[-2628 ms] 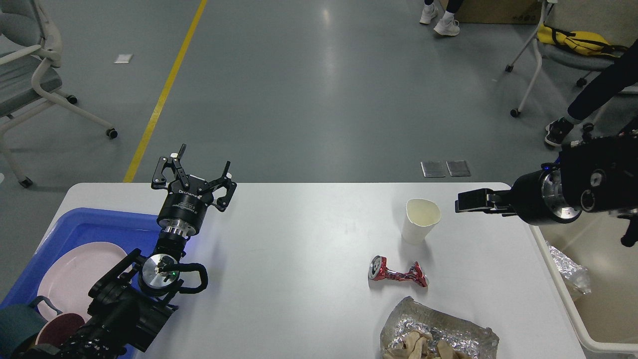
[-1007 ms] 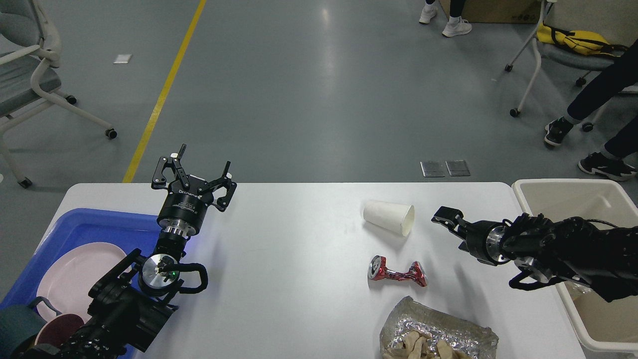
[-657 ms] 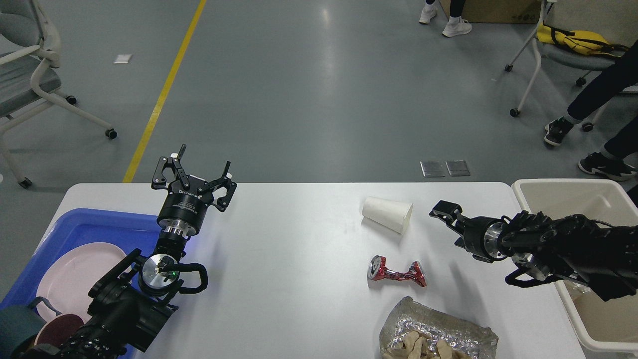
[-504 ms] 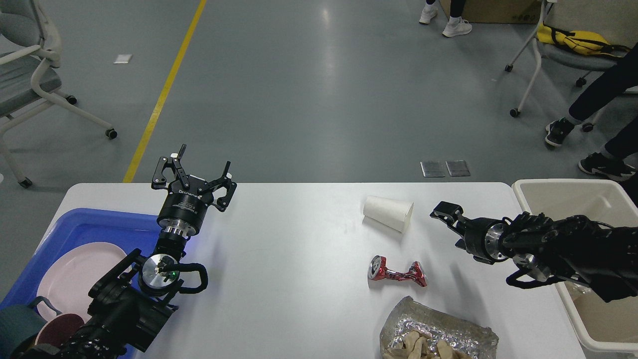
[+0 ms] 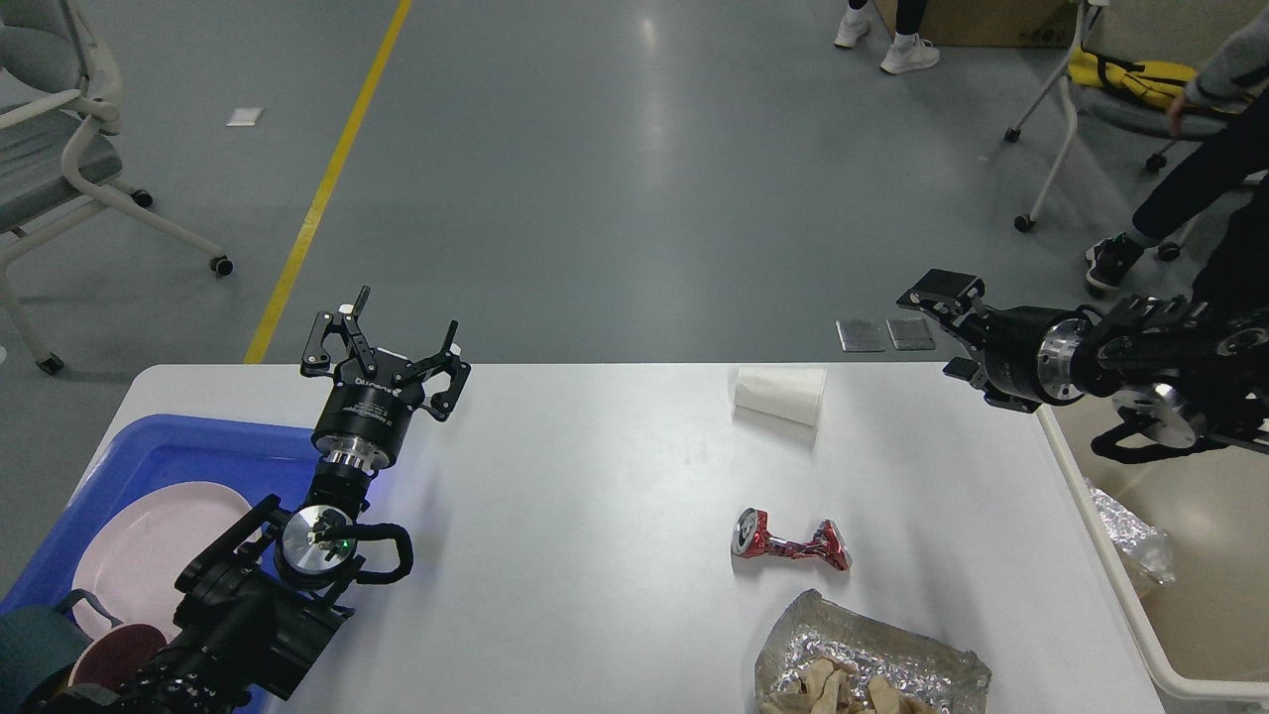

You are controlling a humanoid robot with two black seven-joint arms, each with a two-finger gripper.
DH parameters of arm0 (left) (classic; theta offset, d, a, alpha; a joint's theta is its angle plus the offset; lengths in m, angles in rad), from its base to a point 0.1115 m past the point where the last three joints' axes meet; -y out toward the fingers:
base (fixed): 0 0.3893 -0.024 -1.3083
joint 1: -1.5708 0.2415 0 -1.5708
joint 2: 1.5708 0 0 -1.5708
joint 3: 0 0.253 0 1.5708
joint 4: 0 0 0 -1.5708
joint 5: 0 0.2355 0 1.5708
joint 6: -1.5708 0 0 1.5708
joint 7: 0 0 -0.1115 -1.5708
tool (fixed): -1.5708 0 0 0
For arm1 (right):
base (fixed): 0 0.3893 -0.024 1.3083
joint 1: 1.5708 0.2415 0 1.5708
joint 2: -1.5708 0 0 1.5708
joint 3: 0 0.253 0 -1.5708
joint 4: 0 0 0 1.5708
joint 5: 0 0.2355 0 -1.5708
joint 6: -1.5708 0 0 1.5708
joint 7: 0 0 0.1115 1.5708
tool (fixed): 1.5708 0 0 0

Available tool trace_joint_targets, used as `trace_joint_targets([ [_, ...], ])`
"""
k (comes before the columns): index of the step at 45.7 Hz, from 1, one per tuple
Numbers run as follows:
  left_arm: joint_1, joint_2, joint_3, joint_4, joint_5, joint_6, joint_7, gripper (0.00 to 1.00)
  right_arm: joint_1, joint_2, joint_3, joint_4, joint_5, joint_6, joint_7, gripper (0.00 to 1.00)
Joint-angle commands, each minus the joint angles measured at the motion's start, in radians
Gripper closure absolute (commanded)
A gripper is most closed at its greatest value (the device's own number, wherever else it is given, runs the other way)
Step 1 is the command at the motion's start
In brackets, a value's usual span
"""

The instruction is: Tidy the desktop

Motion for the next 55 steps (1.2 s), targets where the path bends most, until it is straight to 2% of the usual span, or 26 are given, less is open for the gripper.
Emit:
trace_joint_targets([
  [1, 0.000, 0.000, 0.000, 0.000, 0.000, 0.000, 0.000, 0.03, 0.130, -0.028, -0.026, 0.101, 0.000, 0.063, -0.004, 0.00],
  [8, 0.000, 0.000, 0.000, 0.000, 0.000, 0.000, 0.000, 0.03, 0.284, 0.016, -0.202, 0.241, -0.034, 0.080, -0.001, 0.00],
  [15, 0.000, 0.000, 0.000, 0.000, 0.000, 0.001, 0.000, 0.03, 0.468, 0.099, -0.342, 0.390, -0.174, 0.080, -0.009, 0.00],
  [19, 0.000, 0.000, 0.000, 0.000, 0.000, 0.001, 0.000, 0.03, 0.578, 0.146, -0.397, 0.491, -0.235, 0.090, -0.047, 0.00],
  [22, 0.000, 0.000, 0.000, 0.000, 0.000, 0.001, 0.000, 0.03, 0.669, 0.179, -0.419, 0.547, -0.255, 0.103, -0.098, 0.00],
  [26, 0.000, 0.000, 0.000, 0.000, 0.000, 0.001, 0.000, 0.03, 0.752, 0.194, -0.419, 0.547, -0.261, 0.199, -0.167, 0.00],
  [32, 0.000, 0.000, 0.000, 0.000, 0.000, 0.000, 0.000, 0.03, 0.792, 0.183, -0.411, 0.547, -0.310, 0.314, -0.176, 0.00],
  [36, 0.000, 0.000, 0.000, 0.000, 0.000, 0.000, 0.000, 0.03, 0.726, 0.163, -0.430, 0.547, -0.376, 0.318, -0.175, 0.00],
  [44, 0.000, 0.000, 0.000, 0.000, 0.000, 0.000, 0.000, 0.03, 0.424, 0.059, -0.469, 0.542, -0.480, 0.256, -0.176, 0.00],
  [49, 0.000, 0.000, 0.000, 0.000, 0.000, 0.000, 0.000, 0.03, 0.199, 0.004, -0.459, 0.502, -0.485, 0.141, -0.176, 0.00],
  [55, 0.000, 0.000, 0.000, 0.000, 0.000, 0.000, 0.000, 0.03, -0.016, -0.002, -0.428, 0.476, -0.487, -0.029, -0.175, 0.00],
])
